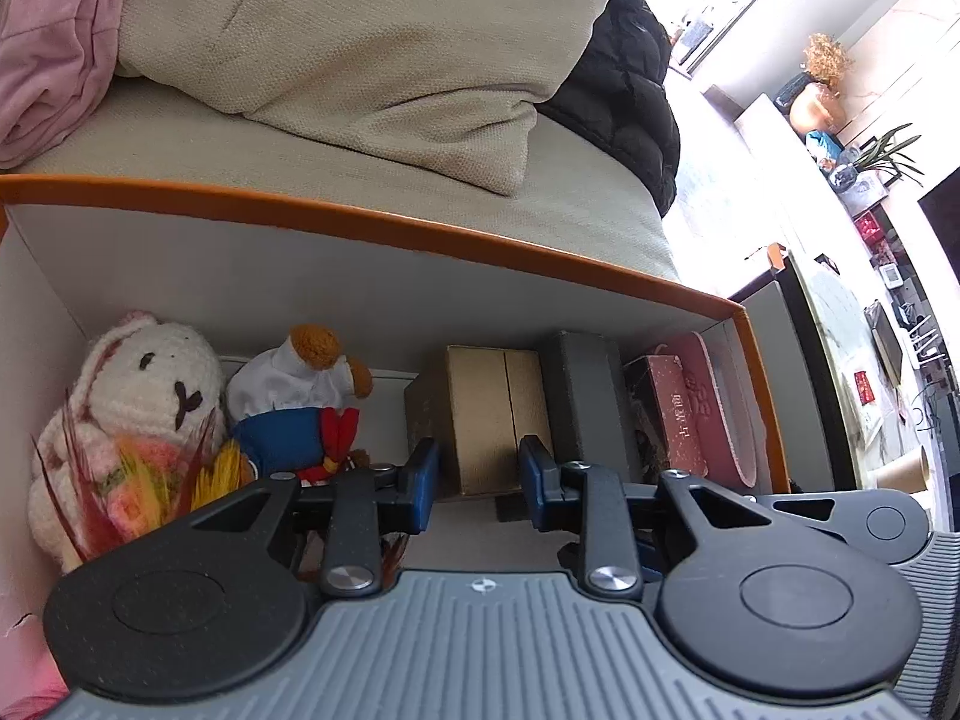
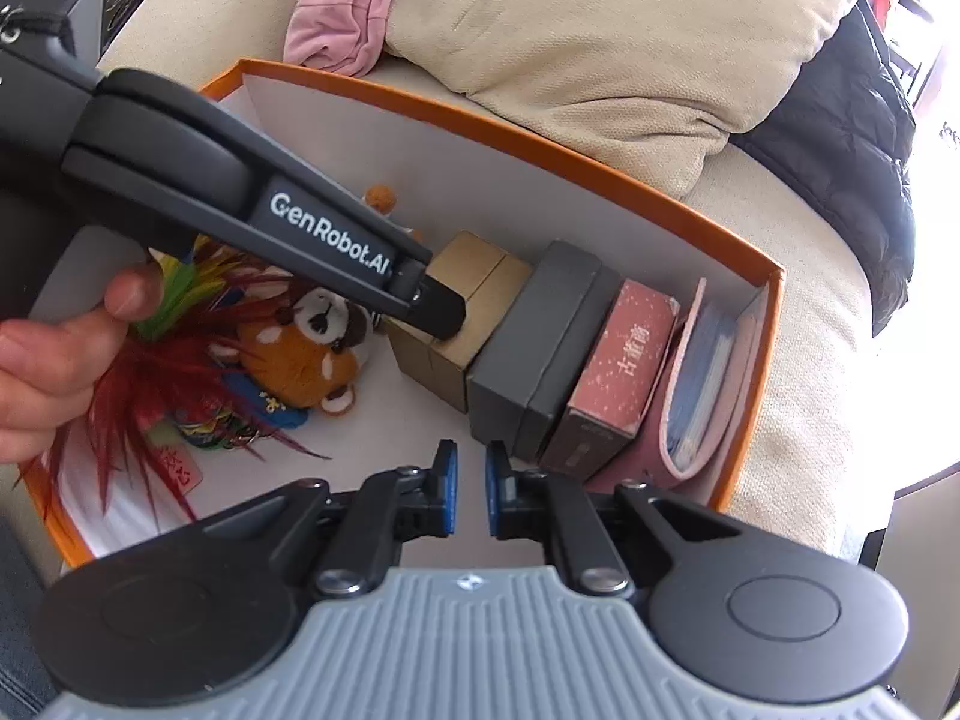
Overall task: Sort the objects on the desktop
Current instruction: 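Reach both grippers down toward the Vaseline tube and pink tube toy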
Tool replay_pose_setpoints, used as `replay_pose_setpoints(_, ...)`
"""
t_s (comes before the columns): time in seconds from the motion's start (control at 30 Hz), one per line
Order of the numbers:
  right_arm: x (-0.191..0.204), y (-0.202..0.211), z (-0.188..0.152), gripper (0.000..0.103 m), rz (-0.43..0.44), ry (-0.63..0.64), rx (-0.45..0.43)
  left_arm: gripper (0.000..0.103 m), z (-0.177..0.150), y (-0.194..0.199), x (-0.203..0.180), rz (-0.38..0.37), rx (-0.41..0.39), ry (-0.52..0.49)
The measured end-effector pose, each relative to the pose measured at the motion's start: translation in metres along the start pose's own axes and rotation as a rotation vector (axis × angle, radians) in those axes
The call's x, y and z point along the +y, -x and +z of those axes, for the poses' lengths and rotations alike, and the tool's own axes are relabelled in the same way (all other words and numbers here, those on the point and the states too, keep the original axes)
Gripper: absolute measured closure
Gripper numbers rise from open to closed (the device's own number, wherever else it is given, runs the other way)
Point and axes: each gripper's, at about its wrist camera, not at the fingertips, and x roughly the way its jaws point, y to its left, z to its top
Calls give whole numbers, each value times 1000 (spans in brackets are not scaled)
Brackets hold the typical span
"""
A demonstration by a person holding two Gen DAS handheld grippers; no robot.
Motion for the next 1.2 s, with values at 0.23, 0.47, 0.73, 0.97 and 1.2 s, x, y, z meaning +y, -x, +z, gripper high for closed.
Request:
replay_pose_setpoints(0.23,0,-7,3,97,-13,-7,-6,71,2,0,1,-8,3,-11)
replay_pose_setpoints(0.47,8,22,-4,93,-14,4,-40,71,-8,37,-13,20,-51,-76)
replay_pose_setpoints(0.73,38,97,-39,92,51,17,-215,71,-57,131,-41,60,-182,-272)
replay_pose_setpoints(0.97,73,134,-83,92,157,-8,-256,71,-136,183,-40,111,-194,-377)
replay_pose_setpoints(1.2,110,123,-135,91,241,-68,-172,71,-203,170,-17,193,-44,-324)
